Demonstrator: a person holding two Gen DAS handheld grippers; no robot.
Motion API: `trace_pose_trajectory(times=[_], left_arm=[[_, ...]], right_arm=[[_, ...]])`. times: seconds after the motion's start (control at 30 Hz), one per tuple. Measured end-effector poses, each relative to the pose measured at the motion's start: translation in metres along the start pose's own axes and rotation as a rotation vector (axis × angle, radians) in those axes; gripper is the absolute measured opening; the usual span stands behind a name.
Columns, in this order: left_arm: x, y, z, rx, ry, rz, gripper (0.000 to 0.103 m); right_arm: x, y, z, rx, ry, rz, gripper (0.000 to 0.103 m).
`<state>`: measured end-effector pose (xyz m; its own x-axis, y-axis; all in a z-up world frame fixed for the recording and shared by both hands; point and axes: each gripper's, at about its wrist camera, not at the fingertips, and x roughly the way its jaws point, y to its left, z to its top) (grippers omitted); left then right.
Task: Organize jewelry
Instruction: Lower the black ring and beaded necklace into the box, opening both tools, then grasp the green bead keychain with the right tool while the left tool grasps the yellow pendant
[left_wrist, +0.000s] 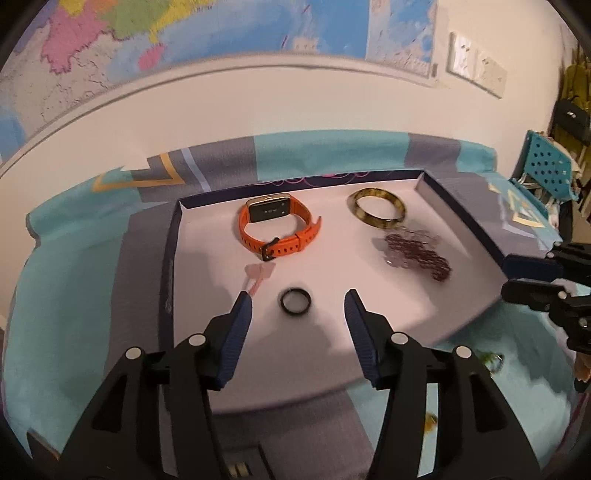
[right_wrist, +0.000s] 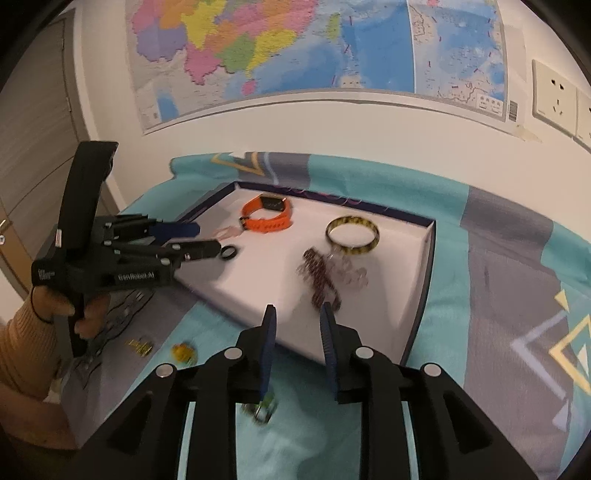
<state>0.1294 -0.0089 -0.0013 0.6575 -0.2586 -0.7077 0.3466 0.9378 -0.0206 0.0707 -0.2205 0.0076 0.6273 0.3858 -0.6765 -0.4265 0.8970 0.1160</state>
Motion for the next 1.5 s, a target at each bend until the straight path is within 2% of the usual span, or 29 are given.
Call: trace_pose_trajectory(times=[0.23,0.5,0.87,0.9,0.93,1.03,1.37,1.5], left_arm=[[-0.036,-0.002,-0.028,0.002,-0.033,-0.022,0.055],[-0.047,-0.002,-0.058,-0.013,-0.013,-0.026,0.055],[-0.05,0.0,-0.074,-0.037,0.007,-0.026,0.056],[-0.05,0.0,-0.075,-0.038,0.008,-0.027,0.056],[-0.05,0.0,-0.075,-0.038,0.008,-0.027,0.056],[-0.049,0.0,-0.075,-0.035,0.01,-0.029,0.057],[-0.049,-0.006,-0.075,-0.024,0.011,-0.045,0.057],[-0.052,-0.015,-0.078,0.018,0.011,-0.067,0.057]], right_arm=[[-0.005,0.008,-0.035,0.002,0.065,0.016,0.023],[-0.004,0.013,-0.06,0.04,0.099,0.039,0.023],[0.0,0.014,-0.06,0.061,0.101,0.046,0.021],[0.002,0.014,-0.06,0.067,0.104,0.05,0.019],[0.003,0.013,-0.06,0.07,0.106,0.059,0.01],[0.004,0.013,-0.059,0.074,0.104,0.08,0.002],[-0.022,0.009,-0.052,0.088,0.028,0.065,0.002],[-0.028,0.007,-0.053,0.109,0.016,0.09,0.002]])
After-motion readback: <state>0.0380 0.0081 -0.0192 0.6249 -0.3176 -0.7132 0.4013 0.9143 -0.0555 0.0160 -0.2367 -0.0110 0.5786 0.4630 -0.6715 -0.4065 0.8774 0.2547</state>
